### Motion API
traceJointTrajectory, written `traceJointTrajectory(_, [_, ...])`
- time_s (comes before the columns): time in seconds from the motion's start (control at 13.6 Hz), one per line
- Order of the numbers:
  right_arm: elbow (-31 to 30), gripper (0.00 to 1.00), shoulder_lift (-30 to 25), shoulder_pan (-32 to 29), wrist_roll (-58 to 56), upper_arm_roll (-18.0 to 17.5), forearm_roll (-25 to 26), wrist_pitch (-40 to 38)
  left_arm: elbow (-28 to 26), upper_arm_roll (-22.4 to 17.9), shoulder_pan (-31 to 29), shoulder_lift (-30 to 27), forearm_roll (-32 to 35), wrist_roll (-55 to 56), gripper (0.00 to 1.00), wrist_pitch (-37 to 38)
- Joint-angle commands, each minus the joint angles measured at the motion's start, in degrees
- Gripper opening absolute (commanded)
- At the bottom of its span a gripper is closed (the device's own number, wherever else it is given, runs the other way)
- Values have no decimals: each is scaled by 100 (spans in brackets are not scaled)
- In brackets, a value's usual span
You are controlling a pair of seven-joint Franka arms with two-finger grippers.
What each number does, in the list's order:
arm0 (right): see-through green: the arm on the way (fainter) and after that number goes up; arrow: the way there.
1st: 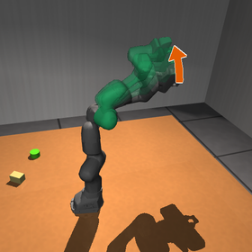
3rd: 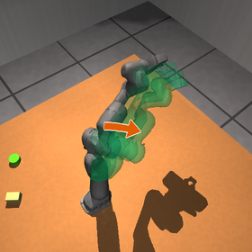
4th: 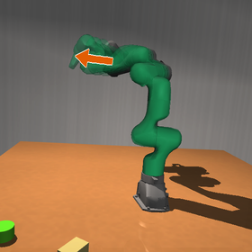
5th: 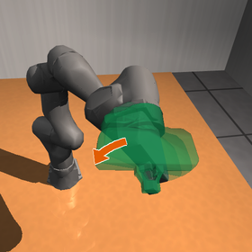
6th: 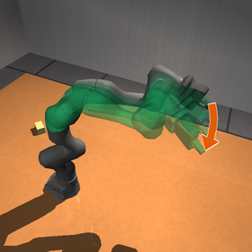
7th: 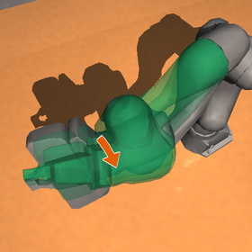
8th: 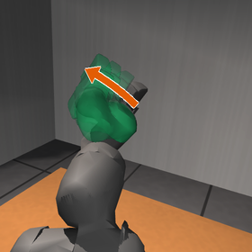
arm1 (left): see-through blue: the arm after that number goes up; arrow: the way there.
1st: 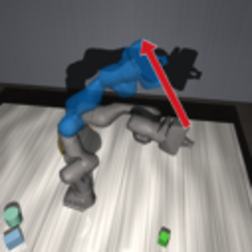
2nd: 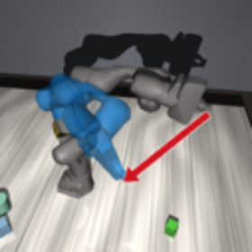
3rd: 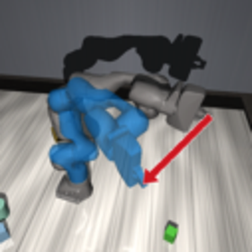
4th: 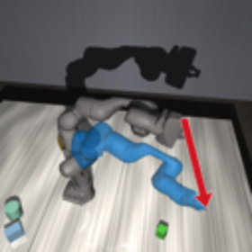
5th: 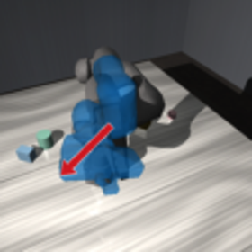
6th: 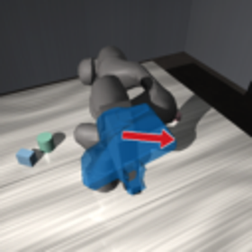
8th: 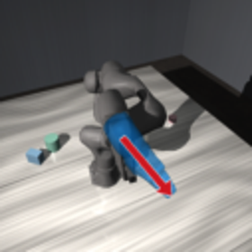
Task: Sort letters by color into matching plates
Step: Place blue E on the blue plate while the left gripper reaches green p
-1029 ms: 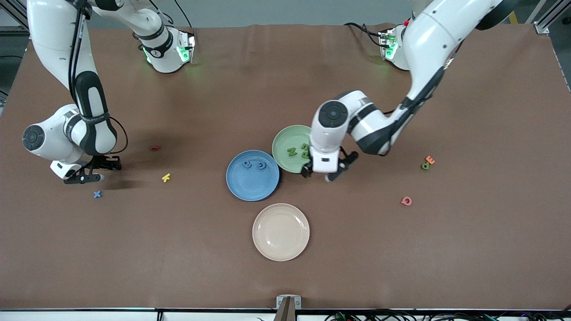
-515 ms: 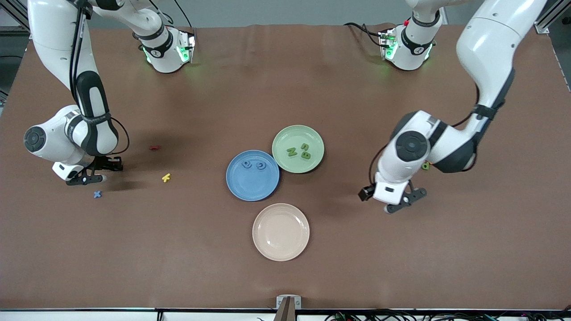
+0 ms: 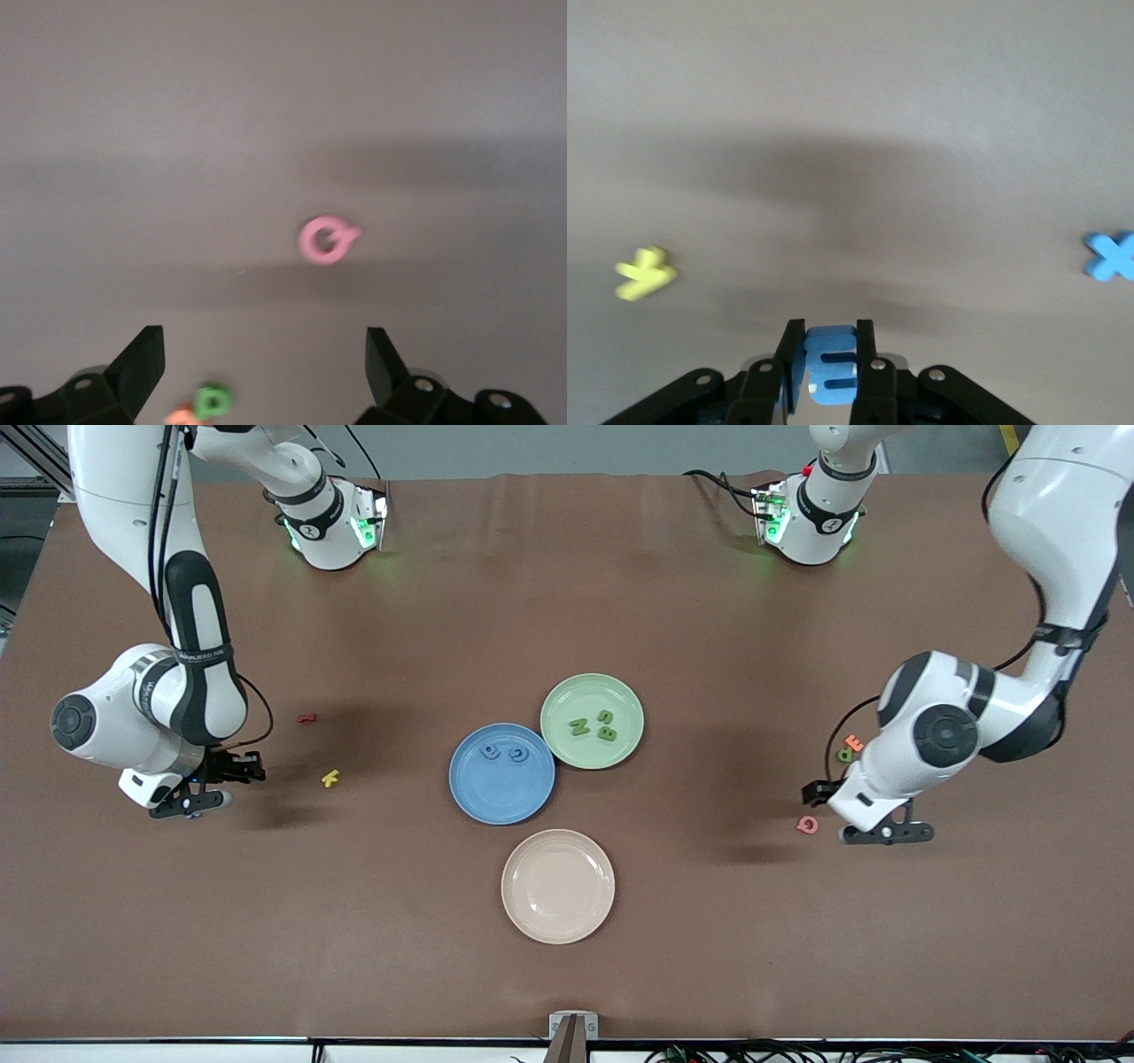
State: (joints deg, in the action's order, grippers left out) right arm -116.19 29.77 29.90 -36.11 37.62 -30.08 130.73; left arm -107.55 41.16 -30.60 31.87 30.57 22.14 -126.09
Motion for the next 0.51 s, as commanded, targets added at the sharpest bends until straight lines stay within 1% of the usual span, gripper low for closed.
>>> traceJointTrajectory(0.0, [106,16,-77,759,1057,185,229,-144,-914,357,-822,-225,81,-657,100,-712])
traceJointTrajectory(0.15, [150,17,-94,1288,1964,185,265,-162,-1319,349,-1017,-243,89,-842,100,-1222])
traceJointTrajectory(0.22, [289,17,-120,1542,2420,185,265,-310,-1478,349,-1122,-243,124,-956,100,-1460])
traceJointTrajectory(0.44, [947,17,-68,2237,4089,176,274,-1030,-1830,349,-1334,-181,738,-1010,95,-2067])
